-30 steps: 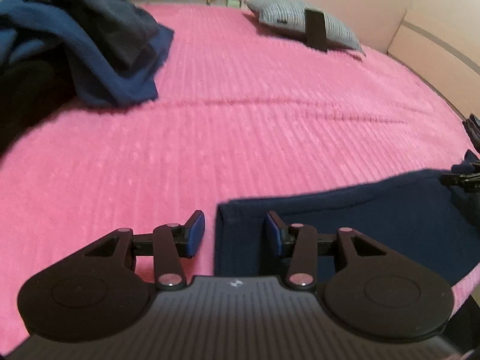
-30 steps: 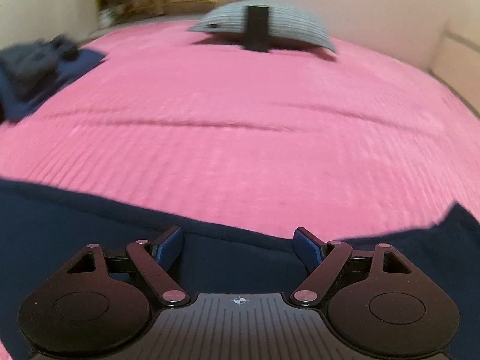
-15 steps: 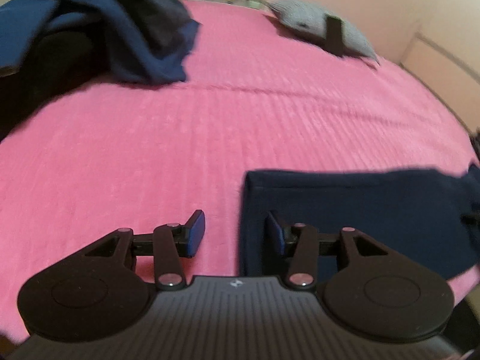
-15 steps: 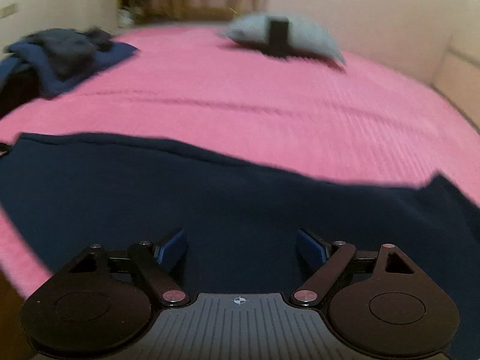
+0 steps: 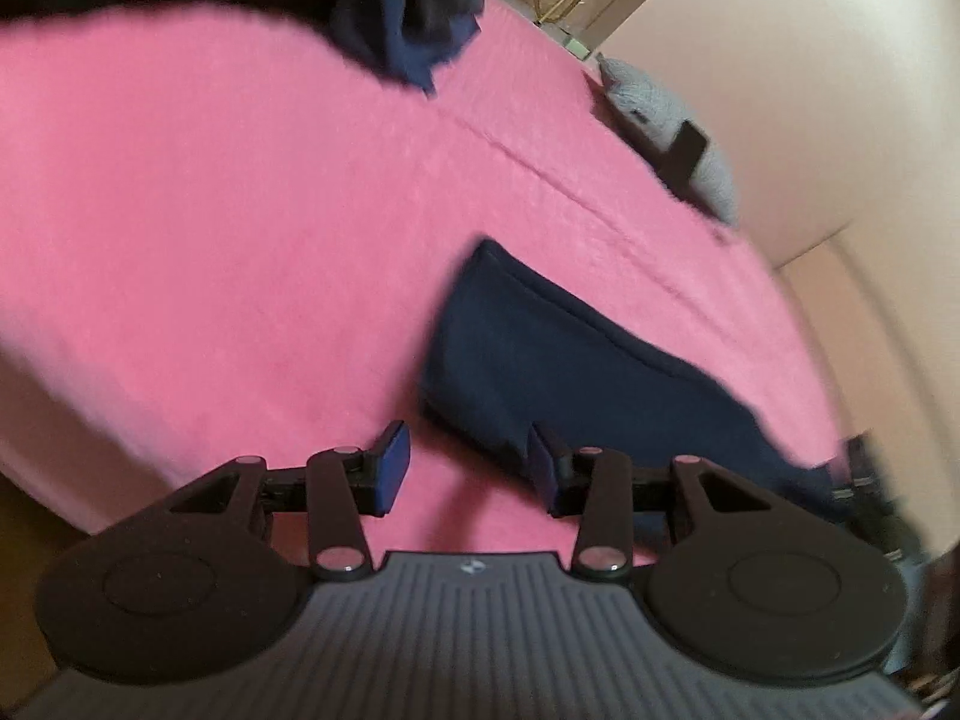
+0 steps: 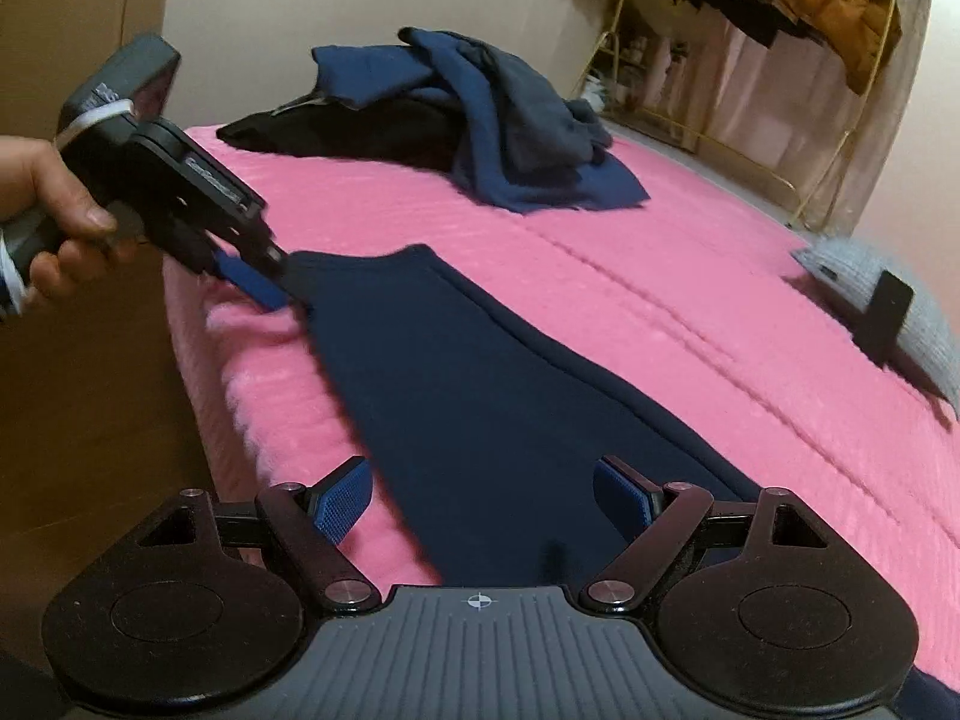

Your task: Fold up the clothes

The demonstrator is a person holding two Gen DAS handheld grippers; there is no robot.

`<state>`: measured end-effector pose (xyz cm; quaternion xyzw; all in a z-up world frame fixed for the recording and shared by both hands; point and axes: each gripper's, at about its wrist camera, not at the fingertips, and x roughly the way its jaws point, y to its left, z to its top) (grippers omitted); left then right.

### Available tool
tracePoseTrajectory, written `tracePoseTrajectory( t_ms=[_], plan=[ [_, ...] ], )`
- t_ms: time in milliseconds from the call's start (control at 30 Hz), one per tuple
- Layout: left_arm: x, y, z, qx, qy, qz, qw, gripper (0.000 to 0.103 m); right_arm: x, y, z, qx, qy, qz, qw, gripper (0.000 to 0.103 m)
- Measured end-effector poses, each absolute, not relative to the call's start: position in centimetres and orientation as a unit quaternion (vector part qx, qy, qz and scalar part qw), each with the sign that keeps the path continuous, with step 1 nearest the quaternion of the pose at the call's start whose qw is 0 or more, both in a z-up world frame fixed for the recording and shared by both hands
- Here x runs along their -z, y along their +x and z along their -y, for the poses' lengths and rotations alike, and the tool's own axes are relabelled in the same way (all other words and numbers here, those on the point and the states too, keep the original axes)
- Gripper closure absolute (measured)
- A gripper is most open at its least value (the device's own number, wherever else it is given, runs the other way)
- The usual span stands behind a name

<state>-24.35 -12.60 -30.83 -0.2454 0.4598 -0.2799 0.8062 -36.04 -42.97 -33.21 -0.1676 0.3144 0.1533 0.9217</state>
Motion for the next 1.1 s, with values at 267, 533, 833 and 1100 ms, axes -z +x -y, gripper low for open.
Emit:
tracePoseTrajectory(
  t_ms=[267,533,833,1100],
  plan=[
    [32.9,-24.0,14.4,0.233,-0.381,-0.433,0.783,0.066,33.0,-35.6,45.3,-0.099,-0.132,-0.322,0.932,0.019],
    [32.8,-26.2,15.5,0.193,-0.400,-0.392,0.806,0.099,30.9,-40.7,51.0,-0.004,-0.088,-0.312,0.946,0.019],
    [29.7,-28.2,13.9,0.179,-0.368,-0.338,0.848,0.099,29.6,-46.6,56.4,0.104,-0.034,-0.295,0.949,0.019],
    [28.4,-28.4,9.8,0.125,-0.330,-0.323,0.878,0.099,29.6,-51.8,59.5,0.177,0.019,-0.287,0.941,0.019]
  ],
)
